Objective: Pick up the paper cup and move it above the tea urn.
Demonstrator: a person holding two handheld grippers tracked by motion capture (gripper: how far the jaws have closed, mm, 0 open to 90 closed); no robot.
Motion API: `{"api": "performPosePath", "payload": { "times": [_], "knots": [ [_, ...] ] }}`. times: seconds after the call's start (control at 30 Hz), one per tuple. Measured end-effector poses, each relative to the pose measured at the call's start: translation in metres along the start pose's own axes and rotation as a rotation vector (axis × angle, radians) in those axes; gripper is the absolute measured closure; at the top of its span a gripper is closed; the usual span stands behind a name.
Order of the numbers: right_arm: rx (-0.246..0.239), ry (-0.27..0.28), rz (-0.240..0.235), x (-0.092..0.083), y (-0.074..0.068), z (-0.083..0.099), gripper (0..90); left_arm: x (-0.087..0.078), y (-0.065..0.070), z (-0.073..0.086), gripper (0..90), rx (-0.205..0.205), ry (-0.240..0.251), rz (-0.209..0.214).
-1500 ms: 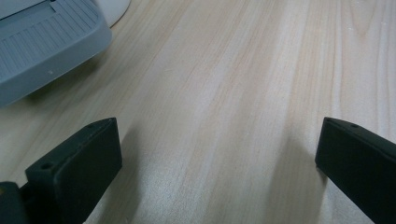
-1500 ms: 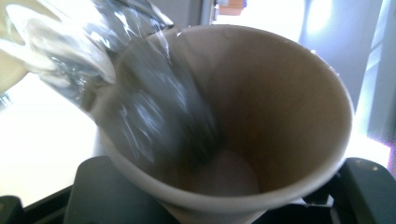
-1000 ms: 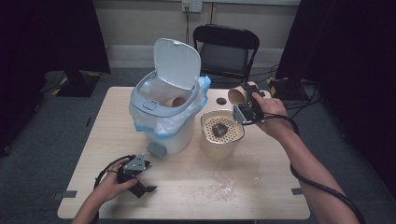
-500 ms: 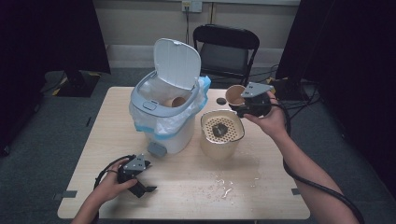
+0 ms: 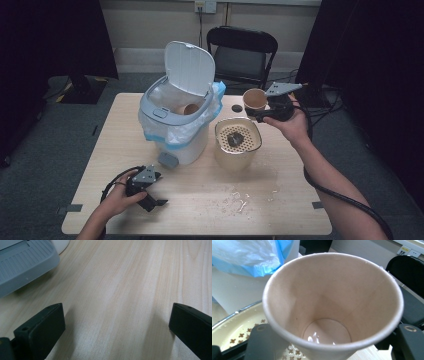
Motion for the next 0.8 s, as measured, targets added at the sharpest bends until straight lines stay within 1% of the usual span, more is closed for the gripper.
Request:
{"api": "performPosePath", "payload": {
  "times": [0.13, 0.27, 0.37, 0.43, 0.53, 0.8],
  "knots": [
    [0.011, 0.006, -0.013, -0.001, 0.0, -0.003, 32.7, 0.0, 0.0, 0.0, 0.0, 0.0, 0.0, 0.0],
    [0.004, 0.002, -0.023, -0.001, -0.002, -0.006, 32.6, 0.0, 0.0, 0.0, 0.0, 0.0, 0.001, 0.0],
    [0.011, 0.003, -0.04, -0.001, -0.004, -0.009, 32.5, 0.0, 0.0, 0.0, 0.0, 0.0, 0.0, 0.001],
    [0.012, 0.015, -0.044, -0.002, -0.005, -0.012, 32.5, 0.0, 0.0, 0.0, 0.0, 0.003, -0.001, -0.001],
    [0.019, 0.019, -0.046, -0.002, -0.005, -0.015, 32.4, 0.0, 0.0, 0.0, 0.0, 0.003, -0.001, 0.0],
    [0.012, 0.008, -0.058, -0.005, -0.006, -0.021, 32.3, 0.0, 0.0, 0.0, 0.0, 0.004, 0.0, -0.001]
  ]
}}
Point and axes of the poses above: each handheld gripper's, and its own axes: x roughly forward along the jaws, z roughly out of its underside, y roughly to its right, the point moved 9 cm from there along x, roughly forward along the jaws, and after that the axes turned 6 degrees about -x, right-handed, at the moved point
